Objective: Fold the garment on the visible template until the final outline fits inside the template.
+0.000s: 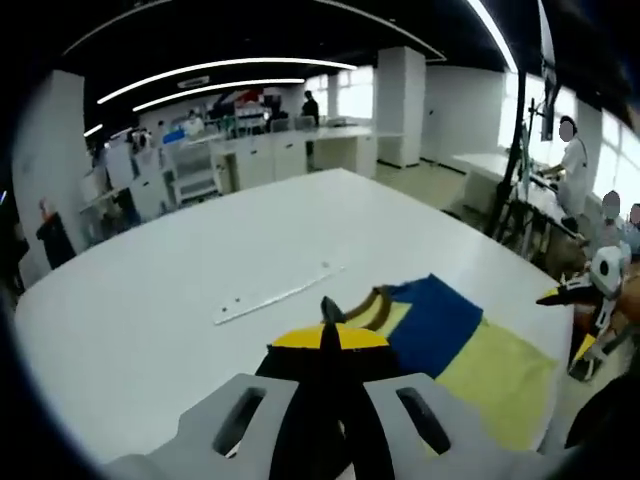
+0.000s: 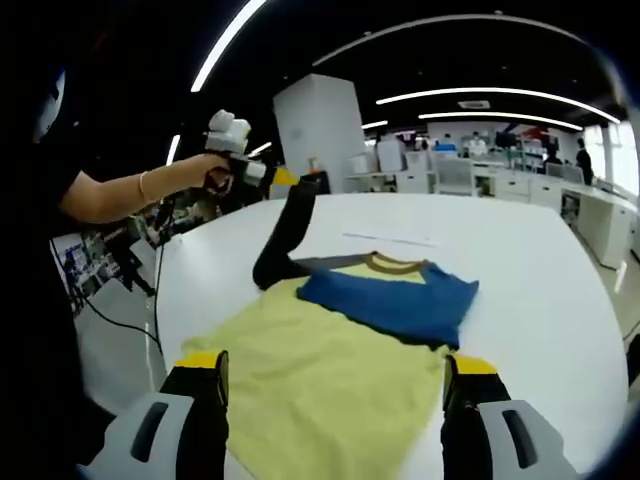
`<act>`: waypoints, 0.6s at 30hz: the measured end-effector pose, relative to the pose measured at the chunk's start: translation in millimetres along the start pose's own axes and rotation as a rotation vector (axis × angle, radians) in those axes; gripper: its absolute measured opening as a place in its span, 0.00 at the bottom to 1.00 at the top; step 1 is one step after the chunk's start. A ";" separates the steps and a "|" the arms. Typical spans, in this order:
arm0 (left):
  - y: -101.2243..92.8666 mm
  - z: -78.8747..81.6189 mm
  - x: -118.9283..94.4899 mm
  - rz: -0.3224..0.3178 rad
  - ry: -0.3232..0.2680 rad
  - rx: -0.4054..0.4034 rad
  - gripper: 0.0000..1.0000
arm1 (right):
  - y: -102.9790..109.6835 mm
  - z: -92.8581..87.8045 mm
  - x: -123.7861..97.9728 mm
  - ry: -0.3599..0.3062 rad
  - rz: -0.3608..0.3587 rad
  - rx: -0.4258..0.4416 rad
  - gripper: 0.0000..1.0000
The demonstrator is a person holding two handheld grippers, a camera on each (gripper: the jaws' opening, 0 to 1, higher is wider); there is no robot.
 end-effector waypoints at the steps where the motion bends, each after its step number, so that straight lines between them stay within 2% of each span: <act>1: -2.2 4.2 3.0 -0.007 -0.016 -0.013 0.00 | -0.1 0.0 -0.2 0.000 0.000 0.001 0.88; 10: -28.5 26.2 23.4 -0.056 -0.050 -0.003 0.00 | -1.5 0.5 -5.5 0.000 -0.003 0.002 0.89; 18: -49.5 38.0 41.4 -0.092 -0.053 0.002 0.00 | -0.1 -3.8 -8.2 0.009 -0.008 0.012 0.89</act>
Point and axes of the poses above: the point that each gripper's makers call its tool centre point, and the gripper's own axes: x roughly forward along the fingers, y roughly to its left, z roughly out of its top, the point moved 8 cm from there along -x, roughly backward along the fingers, and after that the axes turned 3 degrees about -z, right-handed, at the moved point
